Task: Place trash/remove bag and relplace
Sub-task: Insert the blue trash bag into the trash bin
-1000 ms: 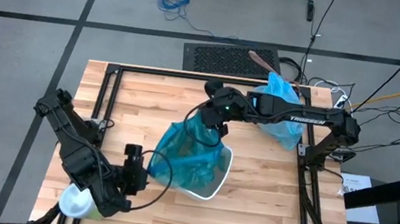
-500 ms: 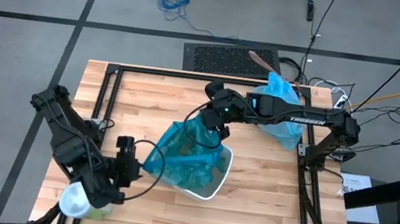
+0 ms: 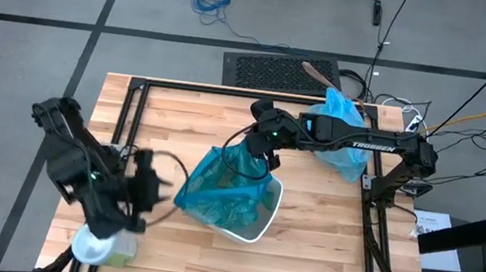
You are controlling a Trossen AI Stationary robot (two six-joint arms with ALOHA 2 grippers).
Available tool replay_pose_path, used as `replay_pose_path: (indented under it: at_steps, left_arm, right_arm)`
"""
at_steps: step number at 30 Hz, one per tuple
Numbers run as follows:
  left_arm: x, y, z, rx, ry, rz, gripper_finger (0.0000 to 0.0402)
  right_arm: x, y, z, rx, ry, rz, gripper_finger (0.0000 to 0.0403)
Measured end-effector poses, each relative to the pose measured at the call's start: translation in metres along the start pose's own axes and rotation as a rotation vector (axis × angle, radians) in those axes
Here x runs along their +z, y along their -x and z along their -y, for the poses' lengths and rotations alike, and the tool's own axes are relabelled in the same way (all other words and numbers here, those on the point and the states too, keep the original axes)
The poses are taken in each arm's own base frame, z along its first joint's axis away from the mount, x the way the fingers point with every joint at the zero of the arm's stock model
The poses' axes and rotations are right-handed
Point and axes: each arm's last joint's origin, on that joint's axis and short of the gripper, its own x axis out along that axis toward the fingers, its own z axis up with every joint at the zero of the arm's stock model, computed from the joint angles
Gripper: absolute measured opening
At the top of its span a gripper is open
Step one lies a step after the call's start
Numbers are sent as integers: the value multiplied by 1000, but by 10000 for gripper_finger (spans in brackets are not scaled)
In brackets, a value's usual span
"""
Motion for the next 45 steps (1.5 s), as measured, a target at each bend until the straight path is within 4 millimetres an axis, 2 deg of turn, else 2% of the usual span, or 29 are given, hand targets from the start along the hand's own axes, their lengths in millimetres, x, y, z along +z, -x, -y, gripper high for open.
replay_pose_path:
  at_steps: [4, 8, 16, 20, 25, 36, 41, 45]
  left_arm:
    - [1, 12, -20, 163, -40, 134, 127]
    - [13, 5, -35, 224, -62, 159, 115]
    - [34, -44, -34, -74, -221, 165, 15]
    - [42, -48, -24, -276, -273, 245, 4]
    - [48, -45, -11, -369, -304, 325, 2]
    - [53, -95, 26, -407, -413, 244, 1]
    - [52, -99, 33, -435, -395, 229, 1]
    - [43, -96, 34, -433, -378, 150, 1]
  right_arm:
    - [0, 0, 0, 0, 3, 0, 64]
    - [0, 0, 0, 3, 4, -4, 55]
    - [0, 0, 0, 1, 24, 0, 8]
    - [0, 0, 0, 2, 28, -2, 3]
    - [0, 0, 0, 2, 29, -3, 1]
    - [-1, -1, 3, -18, 15, -3, 0]
    - [-1, -1, 3, -21, 12, -5, 0]
    - [-2, -1, 4, -46, 13, -26, 0]
